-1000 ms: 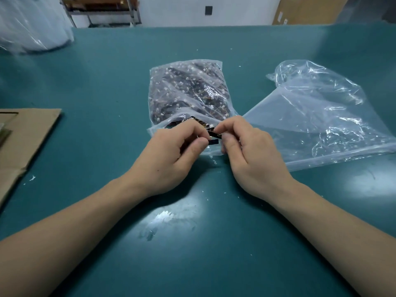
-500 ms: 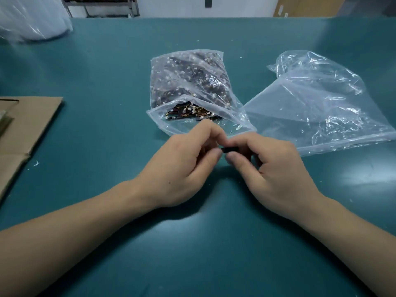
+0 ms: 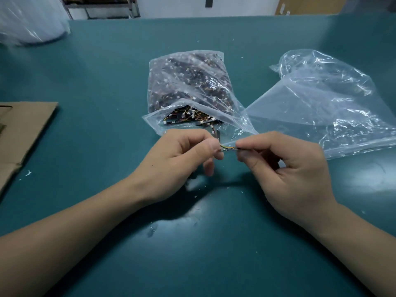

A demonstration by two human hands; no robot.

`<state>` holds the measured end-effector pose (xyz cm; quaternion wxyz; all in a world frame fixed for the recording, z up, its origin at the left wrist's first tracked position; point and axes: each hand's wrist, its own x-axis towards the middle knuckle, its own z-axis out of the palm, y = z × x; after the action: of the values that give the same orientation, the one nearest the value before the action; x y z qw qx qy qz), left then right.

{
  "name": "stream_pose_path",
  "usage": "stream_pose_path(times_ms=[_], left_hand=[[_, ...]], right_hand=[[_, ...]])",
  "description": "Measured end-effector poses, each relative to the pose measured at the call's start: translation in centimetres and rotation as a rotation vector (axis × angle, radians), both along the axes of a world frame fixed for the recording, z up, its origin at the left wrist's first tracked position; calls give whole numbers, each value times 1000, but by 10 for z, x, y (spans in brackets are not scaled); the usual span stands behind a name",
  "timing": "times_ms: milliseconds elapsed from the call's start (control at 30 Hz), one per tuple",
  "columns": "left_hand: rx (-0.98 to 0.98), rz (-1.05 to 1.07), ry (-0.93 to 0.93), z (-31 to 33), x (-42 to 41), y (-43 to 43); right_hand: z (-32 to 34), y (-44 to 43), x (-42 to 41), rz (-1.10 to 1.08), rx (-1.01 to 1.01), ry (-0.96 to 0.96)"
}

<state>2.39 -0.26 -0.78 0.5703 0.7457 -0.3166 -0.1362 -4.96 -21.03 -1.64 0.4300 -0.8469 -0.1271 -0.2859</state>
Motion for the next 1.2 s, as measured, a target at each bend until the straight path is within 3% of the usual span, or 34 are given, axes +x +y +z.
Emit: stream_pose_path(times_ms=[100, 333, 567, 700, 933, 1200], left_hand=[[-13, -26, 23, 2, -2, -1], [61, 61, -64, 2, -4, -4], [87, 98, -212, 0, -9, -4], [141, 55, -194, -1, -9, -6], [31, 29, -64, 2, -5, -3], [77, 77, -134, 0, -5, -5]], right_hand=[[1, 1, 0, 10, -44, -9], [3, -1, -1, 97, 18, 349], [8, -3, -1, 116, -294, 424], [8, 3, -3, 115, -576, 363], [4, -3, -1, 80, -149, 372], [5, -1, -2, 93, -119, 375]])
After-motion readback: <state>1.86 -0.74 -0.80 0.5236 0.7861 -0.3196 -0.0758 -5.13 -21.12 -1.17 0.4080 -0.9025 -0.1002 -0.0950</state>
